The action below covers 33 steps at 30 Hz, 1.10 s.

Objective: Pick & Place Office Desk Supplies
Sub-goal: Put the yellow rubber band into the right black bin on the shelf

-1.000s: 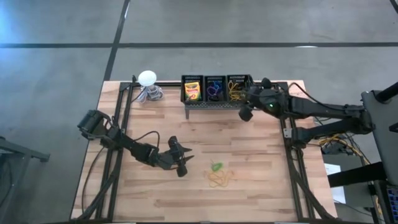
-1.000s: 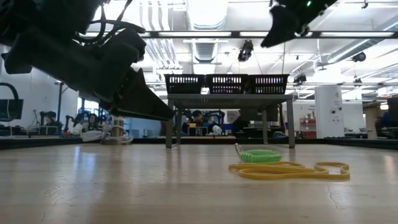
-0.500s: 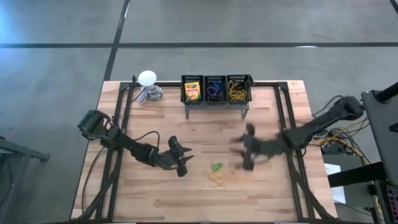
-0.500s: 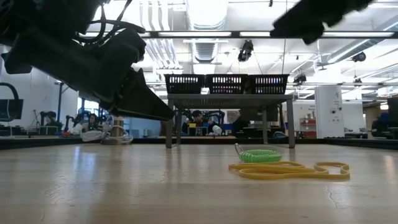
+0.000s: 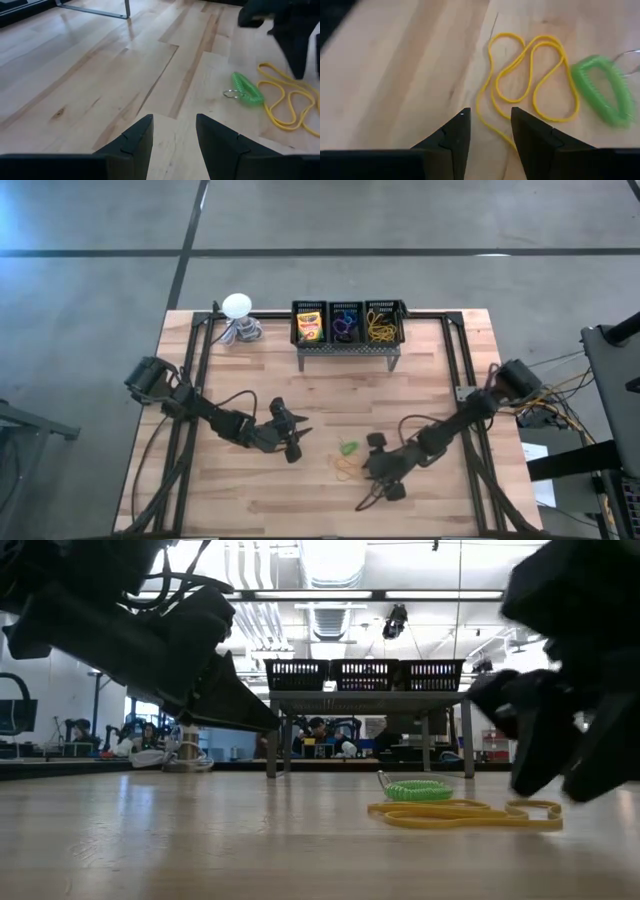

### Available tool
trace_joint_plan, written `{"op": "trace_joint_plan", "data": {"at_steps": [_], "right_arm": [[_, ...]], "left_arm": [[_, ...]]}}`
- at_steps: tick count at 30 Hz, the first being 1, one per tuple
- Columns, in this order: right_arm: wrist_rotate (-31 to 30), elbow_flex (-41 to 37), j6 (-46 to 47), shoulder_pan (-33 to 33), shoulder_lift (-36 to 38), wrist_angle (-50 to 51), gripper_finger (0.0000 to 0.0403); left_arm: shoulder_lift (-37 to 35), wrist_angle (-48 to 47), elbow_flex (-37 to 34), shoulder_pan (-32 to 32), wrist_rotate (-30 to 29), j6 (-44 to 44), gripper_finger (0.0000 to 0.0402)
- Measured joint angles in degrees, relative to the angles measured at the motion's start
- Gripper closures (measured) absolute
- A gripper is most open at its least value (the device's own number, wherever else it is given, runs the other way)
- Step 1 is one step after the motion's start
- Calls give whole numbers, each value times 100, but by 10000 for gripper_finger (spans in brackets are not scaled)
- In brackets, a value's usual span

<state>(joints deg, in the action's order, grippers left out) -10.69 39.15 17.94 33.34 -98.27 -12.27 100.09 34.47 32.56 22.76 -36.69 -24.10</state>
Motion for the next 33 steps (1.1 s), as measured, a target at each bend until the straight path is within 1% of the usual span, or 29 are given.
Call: {"op": "trace_joint_plan", "data": {"at_steps": [4, 10, 13, 18, 22, 25, 28, 33], "right_arm": [[154, 159, -204, -128, -318, -16, 278], [431, 156, -200, -206, -457, -30, 303], [574, 166, -132, -201, -458, 149, 326], [738, 171, -150, -142, -453, 368, 382], [831, 270, -257, -85, -299, 534, 391], [889, 443, -497, 15, -44, 1012, 394], [577, 675, -930, 146, 385, 1182, 394], [-524, 816, -1561, 227, 1036, 1255, 395]], "left_arm": [[0, -6, 0, 0, 0, 2, 246], [0, -143, 0, -2, 0, 2, 246], [0, -150, 0, -2, 0, 2, 246], [0, -150, 0, -2, 0, 2, 246], [0, -150, 0, -2, 0, 2, 246], [0, -150, 0, -2, 0, 2, 246], [0, -148, 0, -2, 0, 2, 246], [0, -150, 2, -2, 0, 0, 246]]}}
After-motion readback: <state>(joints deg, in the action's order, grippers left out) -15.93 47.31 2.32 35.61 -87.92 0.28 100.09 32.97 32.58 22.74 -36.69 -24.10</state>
